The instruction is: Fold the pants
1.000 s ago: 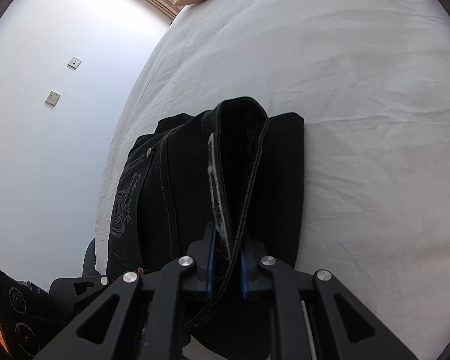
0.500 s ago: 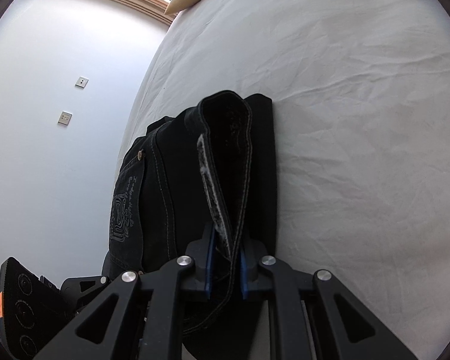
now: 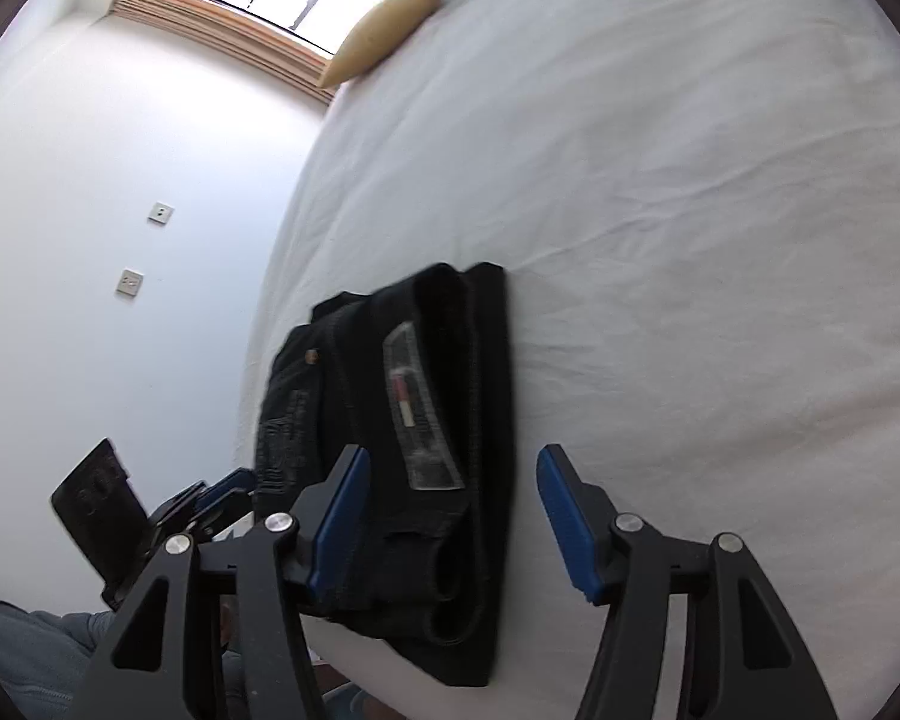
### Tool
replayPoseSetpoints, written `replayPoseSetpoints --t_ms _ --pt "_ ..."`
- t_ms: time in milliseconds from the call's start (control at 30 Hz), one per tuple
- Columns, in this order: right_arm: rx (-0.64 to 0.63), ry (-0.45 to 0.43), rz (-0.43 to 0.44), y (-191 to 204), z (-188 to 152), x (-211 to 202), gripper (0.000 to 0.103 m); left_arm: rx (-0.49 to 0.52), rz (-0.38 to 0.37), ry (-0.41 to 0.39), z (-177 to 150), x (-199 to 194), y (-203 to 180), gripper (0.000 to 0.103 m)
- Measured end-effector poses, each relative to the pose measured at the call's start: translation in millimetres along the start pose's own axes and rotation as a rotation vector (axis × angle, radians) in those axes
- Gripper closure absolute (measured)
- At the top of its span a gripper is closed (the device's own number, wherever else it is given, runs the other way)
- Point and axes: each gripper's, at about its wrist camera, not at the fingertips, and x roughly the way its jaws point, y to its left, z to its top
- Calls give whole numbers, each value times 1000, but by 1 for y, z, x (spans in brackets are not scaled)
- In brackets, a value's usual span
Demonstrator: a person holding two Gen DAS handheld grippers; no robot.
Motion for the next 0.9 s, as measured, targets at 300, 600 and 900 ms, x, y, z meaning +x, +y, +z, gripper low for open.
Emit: replayPoseSetpoints --t_ms 300,600,900 --pt "8 201 141 10 -37 69 52 -100 -63 44 -8 10 23 84" --pt "97 153 211 -19 -45 56 68 -196 -274 -57 38 -1 92 84" --pt "131 143 250 -32 -44 56 68 -331 -514 -91 17 25 141 84"
